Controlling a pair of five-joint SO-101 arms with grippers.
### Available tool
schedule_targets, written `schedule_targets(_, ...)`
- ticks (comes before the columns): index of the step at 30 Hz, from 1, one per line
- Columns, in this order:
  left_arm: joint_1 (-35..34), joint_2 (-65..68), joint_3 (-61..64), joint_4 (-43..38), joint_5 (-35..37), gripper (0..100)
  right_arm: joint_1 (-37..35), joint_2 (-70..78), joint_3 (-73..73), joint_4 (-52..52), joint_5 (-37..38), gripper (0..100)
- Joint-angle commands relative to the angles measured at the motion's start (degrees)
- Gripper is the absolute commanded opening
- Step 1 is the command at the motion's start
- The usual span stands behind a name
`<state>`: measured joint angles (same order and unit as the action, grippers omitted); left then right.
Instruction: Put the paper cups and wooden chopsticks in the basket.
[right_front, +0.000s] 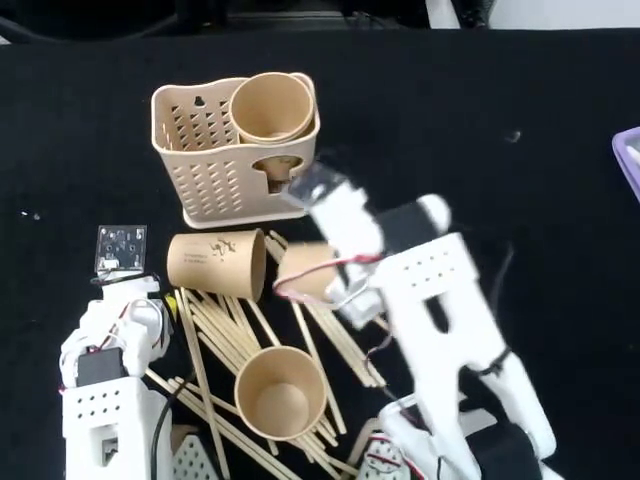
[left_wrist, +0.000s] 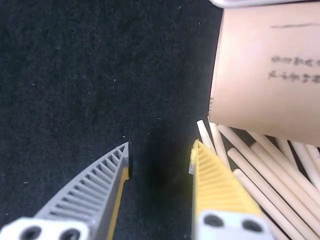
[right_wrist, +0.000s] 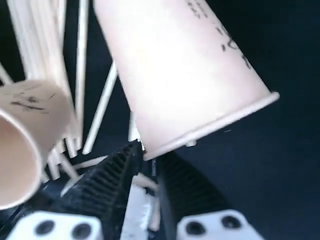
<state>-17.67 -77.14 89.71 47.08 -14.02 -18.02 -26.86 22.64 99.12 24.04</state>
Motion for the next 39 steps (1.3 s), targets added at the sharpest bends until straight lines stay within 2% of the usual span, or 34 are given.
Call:
schedule_targets(1, -0.13, -0.53, -0.31, -1.05, 0.53, 20, 9.93, 0.4, -7.25, 1.67, 10.11, 1.1)
schedule_targets(6, -0.13, -0.53, -0.31, -1.05, 0.53, 20, 17.32, 0.84, -7.34, 1.58, 21.8, 1.1)
schedule_targets(12, -0.13, -0.53, -0.4, -1.05, 0.62, 20, 22.42, 7.87, -7.25, -0.35, 25.14, 1.2)
schedule_targets(17, -0.13, -0.53, -0.4, -1.05, 0.62, 20, 22.07, 10.68, -7.34, -7.82, 19.69, 2.0)
schedule_targets(23, -0.13, -0.53, -0.13, -2.64, 0.62, 20, 15.21, 8.57, -3.3, -14.24, 9.85, 14.6)
schedule_targets(29, -0.4, -0.53, -0.13, -2.55, 0.62, 20, 8.18, 6.55, 4.18, -25.76, 5.01, 2.5)
schedule_targets(34, -0.31, -0.53, -0.13, -2.55, 0.53, 20, 8.18, 4.62, 5.23, -28.04, 2.73, 4.5)
schedule_targets(39, -0.22, -0.53, -0.13, -2.64, 0.53, 20, 10.73, -1.71, 3.21, -26.64, 3.25, 1.2)
